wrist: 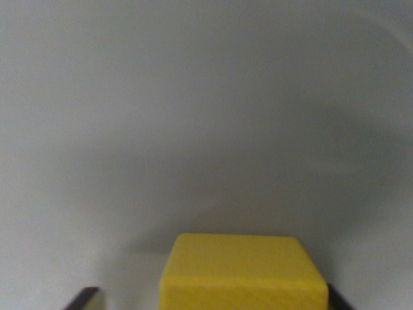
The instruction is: Pick yellow cube
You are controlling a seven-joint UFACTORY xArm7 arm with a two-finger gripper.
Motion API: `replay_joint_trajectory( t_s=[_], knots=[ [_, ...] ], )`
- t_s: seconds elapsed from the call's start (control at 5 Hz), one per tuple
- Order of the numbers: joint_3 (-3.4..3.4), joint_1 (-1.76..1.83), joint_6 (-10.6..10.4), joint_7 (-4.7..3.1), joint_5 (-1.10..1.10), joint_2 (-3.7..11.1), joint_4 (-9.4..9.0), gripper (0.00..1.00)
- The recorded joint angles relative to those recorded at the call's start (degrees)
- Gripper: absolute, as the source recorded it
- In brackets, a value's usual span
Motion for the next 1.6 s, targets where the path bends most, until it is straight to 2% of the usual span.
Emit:
replay_joint_trajectory(
  t_s=[1.0, 1.2, 1.4, 1.6],
  knots=[
    [-0.04, 0.02, 1.1, 0.07, -0.09, -0.50, 0.62, 1.00],
    [-0.09, 0.04, 2.4, 0.15, -0.20, -1.08, 1.33, 1.00],
    [-0.09, 0.04, 2.4, 0.15, -0.20, -1.08, 1.33, 1.00],
    [-0.15, 0.07, 4.1, 0.25, -0.34, -1.83, 2.26, 1.00]
  ],
)
